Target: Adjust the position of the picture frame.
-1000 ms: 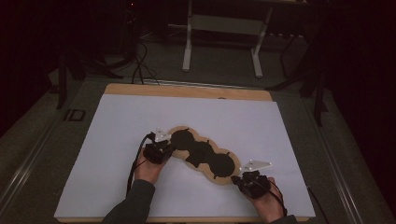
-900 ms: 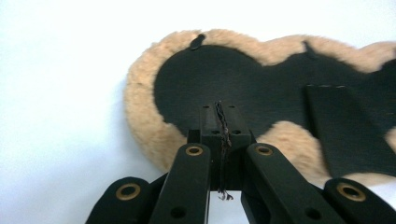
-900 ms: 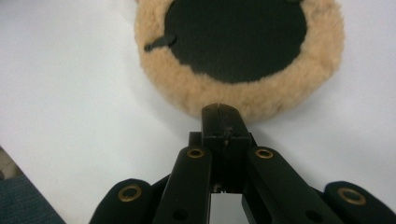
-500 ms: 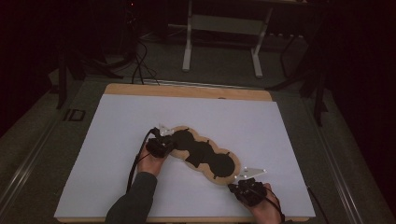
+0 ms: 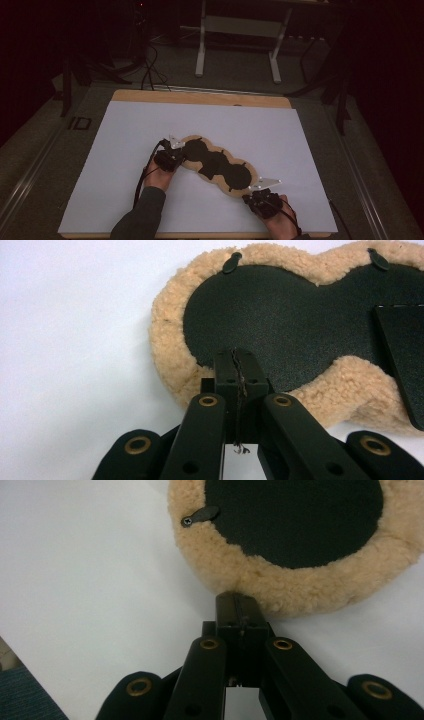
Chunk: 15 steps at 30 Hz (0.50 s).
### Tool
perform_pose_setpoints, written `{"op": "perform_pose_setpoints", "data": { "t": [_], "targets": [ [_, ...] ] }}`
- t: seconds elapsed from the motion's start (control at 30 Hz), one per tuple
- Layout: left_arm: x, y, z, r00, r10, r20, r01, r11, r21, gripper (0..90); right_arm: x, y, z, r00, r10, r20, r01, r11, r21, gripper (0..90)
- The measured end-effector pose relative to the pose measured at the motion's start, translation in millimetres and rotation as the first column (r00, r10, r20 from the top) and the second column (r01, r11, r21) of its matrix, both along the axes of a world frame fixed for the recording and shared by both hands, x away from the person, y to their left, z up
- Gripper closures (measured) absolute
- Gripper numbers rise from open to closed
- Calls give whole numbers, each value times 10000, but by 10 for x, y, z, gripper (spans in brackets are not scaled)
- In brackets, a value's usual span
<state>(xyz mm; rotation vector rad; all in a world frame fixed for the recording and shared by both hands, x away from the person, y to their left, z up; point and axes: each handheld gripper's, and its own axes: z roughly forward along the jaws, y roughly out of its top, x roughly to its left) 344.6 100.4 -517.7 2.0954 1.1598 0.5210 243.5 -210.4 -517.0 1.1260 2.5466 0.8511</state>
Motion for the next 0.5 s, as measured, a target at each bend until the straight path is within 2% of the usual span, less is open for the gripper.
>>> {"op": "perform_pose_setpoints", "data": {
  "t": [0.17, 0.5],
  "targets": [
    [-47, -6, 1, 10000, -71, 9, 70, 9999, 123, 900, 58, -41, 4, 9996, -288, 21, 288, 9996, -6, 900],
    [-96, 13, -6, 9997, -237, 68, 237, 9997, 13, 900, 231, -116, 4, 9952, -978, 77, 978, 9952, 15, 900]
  ]
}}
